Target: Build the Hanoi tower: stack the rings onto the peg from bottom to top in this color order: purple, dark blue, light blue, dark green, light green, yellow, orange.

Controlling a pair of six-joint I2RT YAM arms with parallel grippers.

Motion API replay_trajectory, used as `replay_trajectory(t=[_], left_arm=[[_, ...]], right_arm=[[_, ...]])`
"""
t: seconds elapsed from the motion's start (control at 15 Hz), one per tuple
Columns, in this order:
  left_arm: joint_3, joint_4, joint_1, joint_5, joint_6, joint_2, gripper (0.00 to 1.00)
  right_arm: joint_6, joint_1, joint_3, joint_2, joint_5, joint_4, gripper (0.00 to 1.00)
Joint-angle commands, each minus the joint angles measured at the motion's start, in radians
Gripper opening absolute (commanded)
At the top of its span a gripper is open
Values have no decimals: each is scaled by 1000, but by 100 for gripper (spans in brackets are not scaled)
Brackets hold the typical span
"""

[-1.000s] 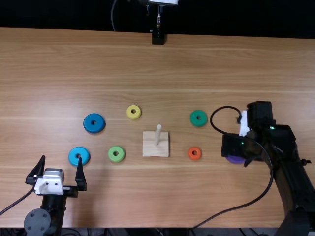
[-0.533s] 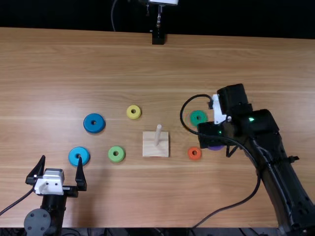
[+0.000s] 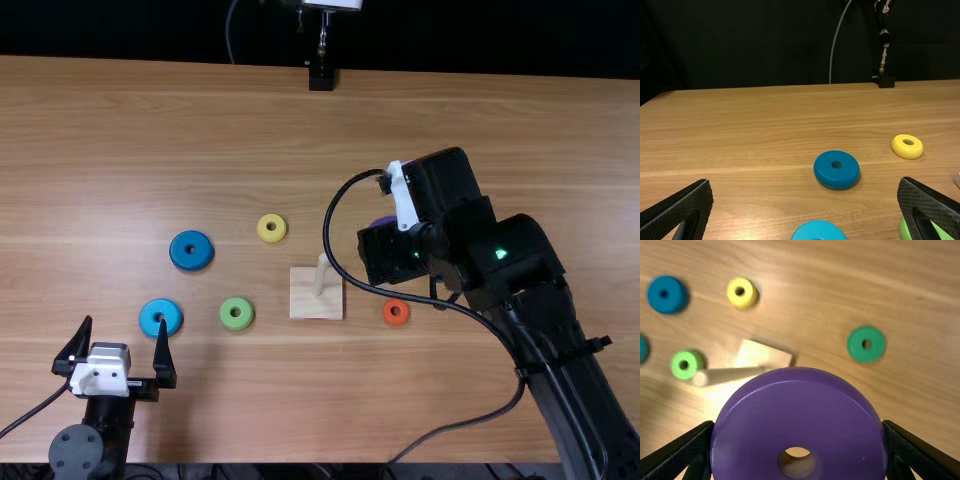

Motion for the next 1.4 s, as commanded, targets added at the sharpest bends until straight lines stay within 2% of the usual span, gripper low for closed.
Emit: replay_trajectory(t=[0.0,0.6,1.0,1.07,1.13,1.2,1.33], left_arm=[[-18,-30,4,0,5,-12,100],[-18,-30,6,0,5,-12,100],[-18,-30,6,0,5,-12,100],[-18,-30,6,0,5,-12,100],[-18,-30,6,0,5,-12,100],[-18,-30,6,0,5,-12,100],[-18,-30,6,0,5,-12,100]], right_arm=[[26,31,52,-12,-5,-1,0],[42,137,111,37,-7,19,0],[42,149,114,109,-9,45,0],[64,152,114,115,-9,60,0],[103,172,115,126,-11,80,0],[123,183,114,134,-11,98,0],[123,185,115,141,-9,106,0]])
